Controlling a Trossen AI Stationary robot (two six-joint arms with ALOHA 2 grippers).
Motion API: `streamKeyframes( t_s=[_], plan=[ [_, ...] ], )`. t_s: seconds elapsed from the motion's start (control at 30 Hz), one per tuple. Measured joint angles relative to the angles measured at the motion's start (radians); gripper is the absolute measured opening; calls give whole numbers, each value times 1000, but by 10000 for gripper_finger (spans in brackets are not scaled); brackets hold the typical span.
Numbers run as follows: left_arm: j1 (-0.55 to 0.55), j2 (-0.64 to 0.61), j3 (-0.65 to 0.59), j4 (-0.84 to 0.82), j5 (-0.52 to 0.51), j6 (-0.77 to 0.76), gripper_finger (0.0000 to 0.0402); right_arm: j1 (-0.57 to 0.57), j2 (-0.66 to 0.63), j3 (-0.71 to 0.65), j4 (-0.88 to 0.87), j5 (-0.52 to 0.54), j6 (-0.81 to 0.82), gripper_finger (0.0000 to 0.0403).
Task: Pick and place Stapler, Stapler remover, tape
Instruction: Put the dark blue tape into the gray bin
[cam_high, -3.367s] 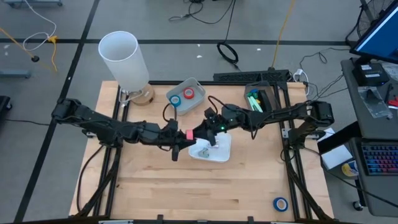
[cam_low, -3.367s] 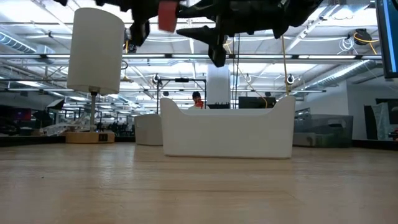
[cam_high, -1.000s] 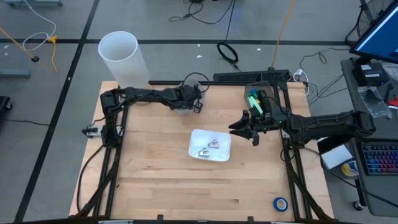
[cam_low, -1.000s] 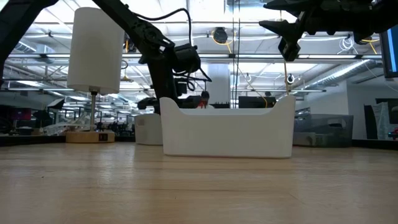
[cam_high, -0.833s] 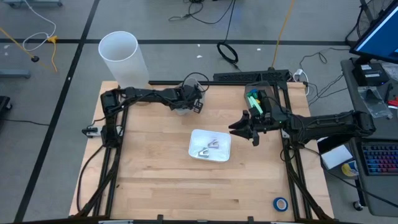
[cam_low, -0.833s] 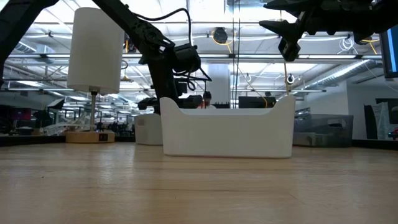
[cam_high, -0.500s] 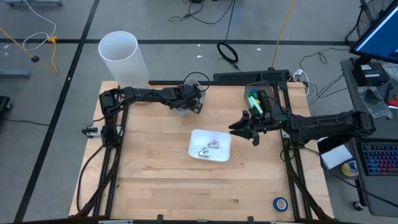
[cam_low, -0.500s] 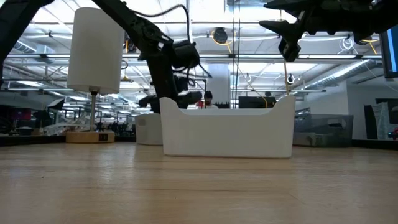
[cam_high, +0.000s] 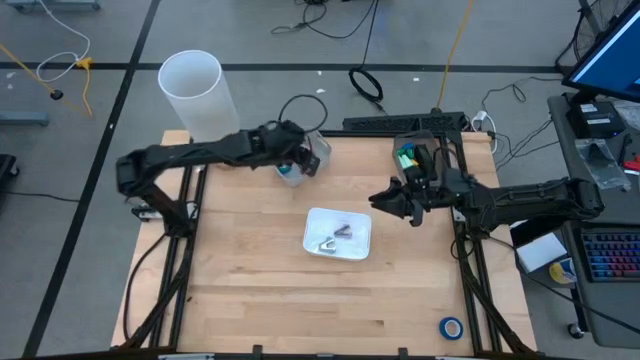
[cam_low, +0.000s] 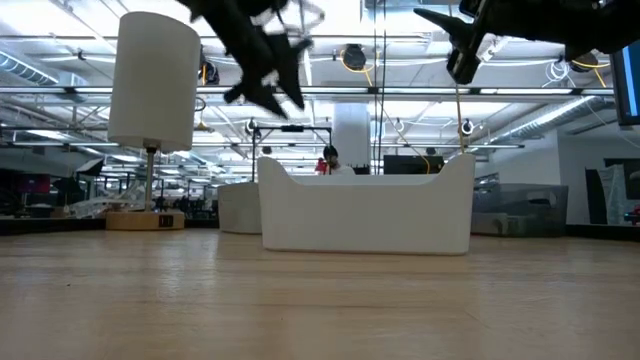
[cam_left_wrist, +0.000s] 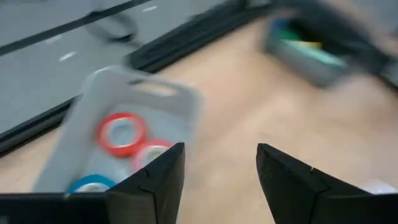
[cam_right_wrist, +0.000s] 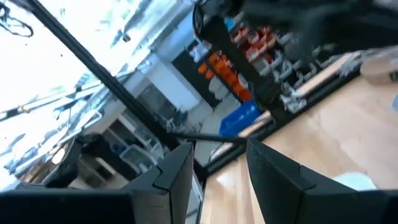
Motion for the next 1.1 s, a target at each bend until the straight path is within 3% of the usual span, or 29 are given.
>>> streamKeyframes(
  t_s=[0.33,0.47,0.77,0.9,1.1],
  plan=[
    [-272,-205,1,-19,171,153,175,0,0,0,40,-117,43,144],
    [-355,-245,0,-44,171,135,177,10,0,0,40,-183,-12,145],
    [-449,-297,-26,-115,55,75,178,89,-8,0,-42,-157,-211,140],
    [-456,-378,-135,-51,54,69,179,191,-42,33,-242,-68,-246,140],
    [-479,-582,-372,131,47,47,178,391,-68,222,-837,86,-150,139]
  ],
)
